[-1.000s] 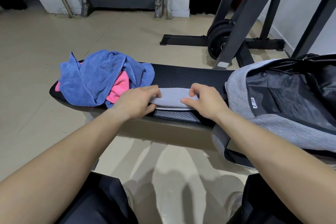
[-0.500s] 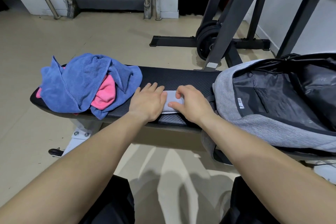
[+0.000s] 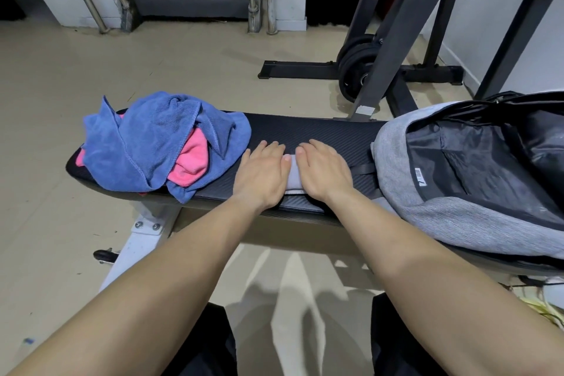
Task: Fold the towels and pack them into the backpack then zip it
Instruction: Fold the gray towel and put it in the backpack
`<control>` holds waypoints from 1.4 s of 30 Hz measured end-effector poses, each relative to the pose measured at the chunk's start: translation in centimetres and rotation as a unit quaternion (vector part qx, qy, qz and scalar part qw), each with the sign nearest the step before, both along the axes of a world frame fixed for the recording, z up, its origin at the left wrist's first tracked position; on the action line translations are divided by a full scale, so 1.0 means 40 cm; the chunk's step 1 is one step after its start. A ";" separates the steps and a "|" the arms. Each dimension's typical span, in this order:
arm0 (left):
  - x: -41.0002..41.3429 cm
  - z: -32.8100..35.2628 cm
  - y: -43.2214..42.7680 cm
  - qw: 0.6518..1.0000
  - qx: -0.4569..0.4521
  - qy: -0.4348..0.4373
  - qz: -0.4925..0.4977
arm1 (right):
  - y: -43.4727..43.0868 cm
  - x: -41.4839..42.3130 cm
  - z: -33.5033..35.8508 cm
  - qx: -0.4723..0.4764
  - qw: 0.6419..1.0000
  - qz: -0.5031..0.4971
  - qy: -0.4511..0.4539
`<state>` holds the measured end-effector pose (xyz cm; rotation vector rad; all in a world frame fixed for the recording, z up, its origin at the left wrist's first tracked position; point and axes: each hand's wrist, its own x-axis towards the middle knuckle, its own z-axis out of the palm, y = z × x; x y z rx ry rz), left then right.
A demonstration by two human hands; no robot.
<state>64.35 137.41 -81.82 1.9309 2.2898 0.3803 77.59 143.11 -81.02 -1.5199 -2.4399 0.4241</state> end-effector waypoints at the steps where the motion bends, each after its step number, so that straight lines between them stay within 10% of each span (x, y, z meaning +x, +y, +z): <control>1: -0.009 -0.001 -0.002 0.999 0.013 -0.041 0.005 | 0.002 0.002 -0.009 0.010 1.000 0.008 -0.020; 14: -0.021 -0.018 0.026 0.993 -0.075 0.088 0.037 | 0.022 -0.024 -0.020 -0.026 0.989 -0.002 -0.142; 42: -0.058 0.081 -0.103 0.998 -0.018 -0.059 -0.023 | -0.012 0.091 0.090 -0.095 0.984 0.145 -0.032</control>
